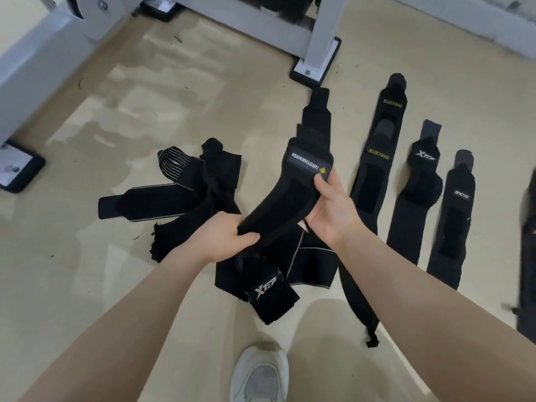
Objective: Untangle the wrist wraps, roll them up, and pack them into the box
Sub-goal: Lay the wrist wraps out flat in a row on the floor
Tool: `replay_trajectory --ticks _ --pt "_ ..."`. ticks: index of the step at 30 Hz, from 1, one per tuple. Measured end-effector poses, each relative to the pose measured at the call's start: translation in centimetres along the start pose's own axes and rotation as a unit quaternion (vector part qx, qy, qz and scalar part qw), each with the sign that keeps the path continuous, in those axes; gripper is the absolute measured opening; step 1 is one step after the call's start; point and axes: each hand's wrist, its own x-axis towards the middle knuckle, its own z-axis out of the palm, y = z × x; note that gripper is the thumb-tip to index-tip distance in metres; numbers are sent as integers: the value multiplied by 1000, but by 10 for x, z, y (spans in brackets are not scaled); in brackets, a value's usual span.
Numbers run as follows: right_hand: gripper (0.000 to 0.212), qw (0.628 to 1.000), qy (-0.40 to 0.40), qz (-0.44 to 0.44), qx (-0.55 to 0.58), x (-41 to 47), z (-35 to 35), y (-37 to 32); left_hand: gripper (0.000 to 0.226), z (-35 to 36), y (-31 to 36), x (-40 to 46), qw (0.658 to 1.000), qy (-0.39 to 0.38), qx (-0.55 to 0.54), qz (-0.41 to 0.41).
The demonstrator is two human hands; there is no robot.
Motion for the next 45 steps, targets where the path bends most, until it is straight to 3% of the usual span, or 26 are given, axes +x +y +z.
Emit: replay_trajectory --ticks 2,7,8,10,15,18,24,28,31,35,38,41,43,45 --pt "39 1000 -3 -8 1 1 -1 -5 26 -4 2 -4 981 -94 -134 -107" --pt "38 999 10 -2 31 0 -7 0 95 -18 0 -8 942 -193 -101 -255" --pt "39 999 11 -2 38 -1 -8 1 100 -19 4 -8 931 -217 -92 -279" --pt "39 999 22 -1 48 -2 -12 -1 87 -18 17 -12 913 -254 -126 -293" --pt "41 998 19 53 22 -8 -22 -5 34 -6 47 -13 888 -132 -404 -174" --pt "45 998 1 51 -23 -9 -29 -1 18 4 67 -11 866 -103 -468 -145" --pt "65 1000 12 -17 24 -15 -45 -24 30 20 82 -8 874 -206 -409 -162" --pt "65 991 82 -47 93 -20 -51 -44 18 22 74 -3 922 -253 -263 -129" --pt "61 982 122 -68 129 -26 -61 -52 21 17 61 0 938 -280 -169 -113" --pt "60 966 171 -94 167 -44 -61 -68 25 8 62 3 944 -217 -231 -96" --pt "59 967 219 -67 113 -54 -55 -80 21 0 88 10 951 -149 -268 -50" --pt "51 949 315 34 0 -61 -51 -86 13 -8 120 22 955 -66 -289 -9" --pt "37 916 364 113 -121 -68 -50 -85 15 -12 140 30 954 -69 -291 22" --pt "32 888 388 135 -208 -78 -54 -82 18 -15 159 34 954 -138 -261 55"
